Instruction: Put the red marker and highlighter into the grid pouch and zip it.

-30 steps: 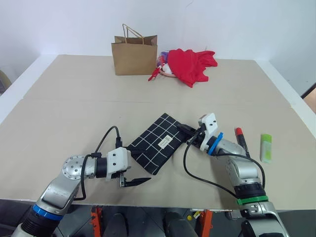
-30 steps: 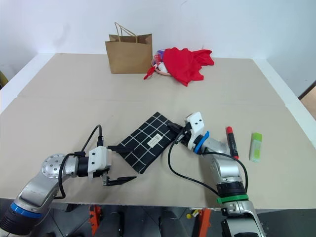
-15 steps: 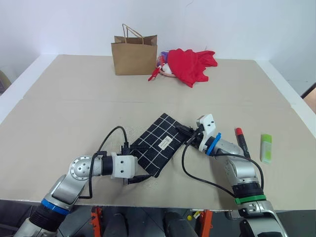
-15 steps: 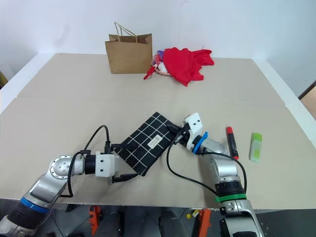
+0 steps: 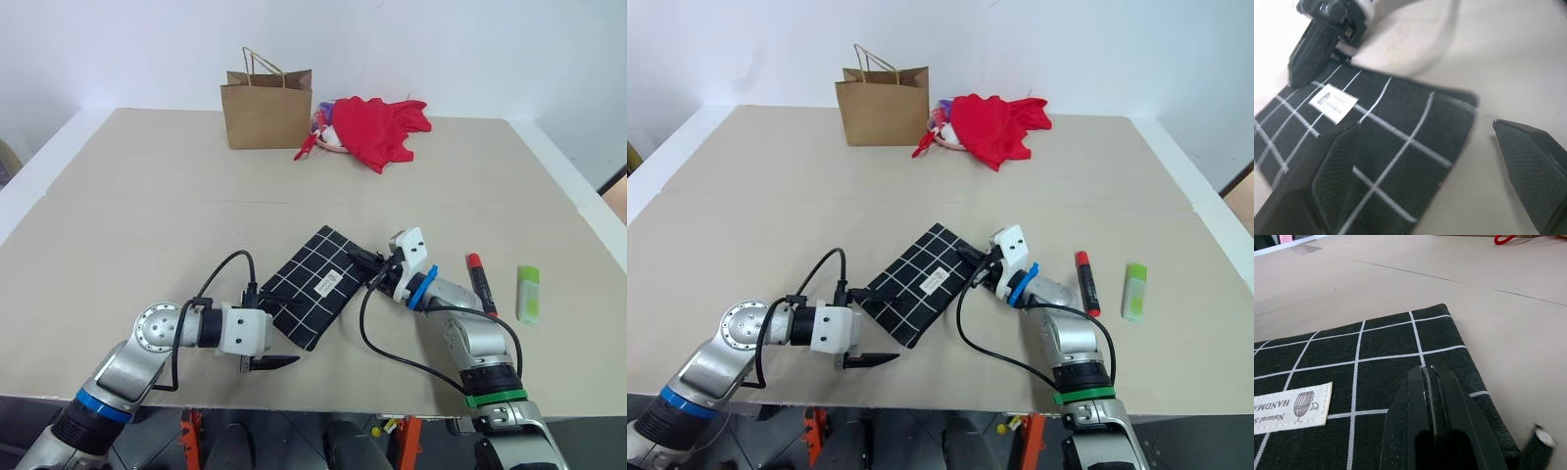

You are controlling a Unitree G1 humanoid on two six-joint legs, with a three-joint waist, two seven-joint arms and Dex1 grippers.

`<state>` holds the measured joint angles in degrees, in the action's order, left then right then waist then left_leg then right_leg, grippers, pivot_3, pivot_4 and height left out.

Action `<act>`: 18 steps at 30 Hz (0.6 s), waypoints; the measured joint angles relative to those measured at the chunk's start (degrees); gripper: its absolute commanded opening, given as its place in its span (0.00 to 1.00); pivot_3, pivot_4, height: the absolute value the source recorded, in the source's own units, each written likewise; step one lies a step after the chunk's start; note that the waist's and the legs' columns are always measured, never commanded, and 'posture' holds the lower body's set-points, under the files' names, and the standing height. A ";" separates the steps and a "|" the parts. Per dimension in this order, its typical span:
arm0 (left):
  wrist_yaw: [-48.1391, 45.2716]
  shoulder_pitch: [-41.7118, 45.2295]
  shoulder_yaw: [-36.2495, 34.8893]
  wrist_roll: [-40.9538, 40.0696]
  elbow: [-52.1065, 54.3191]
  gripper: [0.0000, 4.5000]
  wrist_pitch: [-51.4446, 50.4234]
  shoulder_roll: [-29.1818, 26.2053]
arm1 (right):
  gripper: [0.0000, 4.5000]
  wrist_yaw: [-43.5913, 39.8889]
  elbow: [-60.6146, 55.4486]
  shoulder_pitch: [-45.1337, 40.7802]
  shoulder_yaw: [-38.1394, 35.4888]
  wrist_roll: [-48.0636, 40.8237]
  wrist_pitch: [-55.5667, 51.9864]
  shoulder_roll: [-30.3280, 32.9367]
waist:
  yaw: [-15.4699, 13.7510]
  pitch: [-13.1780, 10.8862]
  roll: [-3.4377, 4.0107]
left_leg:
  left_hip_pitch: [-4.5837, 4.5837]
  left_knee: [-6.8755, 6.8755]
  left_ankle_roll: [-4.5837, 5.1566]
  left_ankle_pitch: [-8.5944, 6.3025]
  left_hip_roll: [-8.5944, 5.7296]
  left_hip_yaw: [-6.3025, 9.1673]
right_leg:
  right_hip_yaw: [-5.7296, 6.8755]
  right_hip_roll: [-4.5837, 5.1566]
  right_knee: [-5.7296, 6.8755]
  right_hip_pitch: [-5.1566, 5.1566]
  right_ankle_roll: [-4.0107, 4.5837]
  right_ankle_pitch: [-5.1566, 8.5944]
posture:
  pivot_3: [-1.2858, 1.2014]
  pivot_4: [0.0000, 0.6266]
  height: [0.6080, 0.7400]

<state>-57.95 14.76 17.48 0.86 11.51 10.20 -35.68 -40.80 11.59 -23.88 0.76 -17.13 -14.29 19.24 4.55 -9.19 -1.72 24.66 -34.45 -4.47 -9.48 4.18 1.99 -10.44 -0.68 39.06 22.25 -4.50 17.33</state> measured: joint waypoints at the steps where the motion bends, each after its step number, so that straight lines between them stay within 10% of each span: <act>1: 1.32 0.85 0.73 2.79 -0.29 1.00 0.95 0.49 | 0.00 0.06 -0.17 0.00 0.00 -0.02 -0.16 -0.06 | -0.01 0.00 0.00 | 0.00 0.00 0.00 0.00 0.00 0.00 | 0.00 0.00 0.00 0.00 0.00 0.00 | 0.52 0.24 1.00; 18: 2.06 2.65 2.81 4.94 -2.56 1.00 4.45 1.04 | 0.00 0.09 -0.21 0.02 -0.02 -0.02 -0.66 -0.96 | 0.00 0.01 0.01 | -0.02 0.01 0.02 0.01 0.00 0.01 | 0.00 0.00 0.00 -0.03 -0.02 -0.02 | 0.52 0.24 1.00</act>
<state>-55.89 17.42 20.29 5.79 8.95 14.65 -34.64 -40.71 11.38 -23.86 0.75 -17.14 -14.94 18.28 4.55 -9.18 -1.70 24.64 -34.44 -4.45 -9.47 4.18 2.00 -10.44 -0.68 39.06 22.22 -4.53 17.32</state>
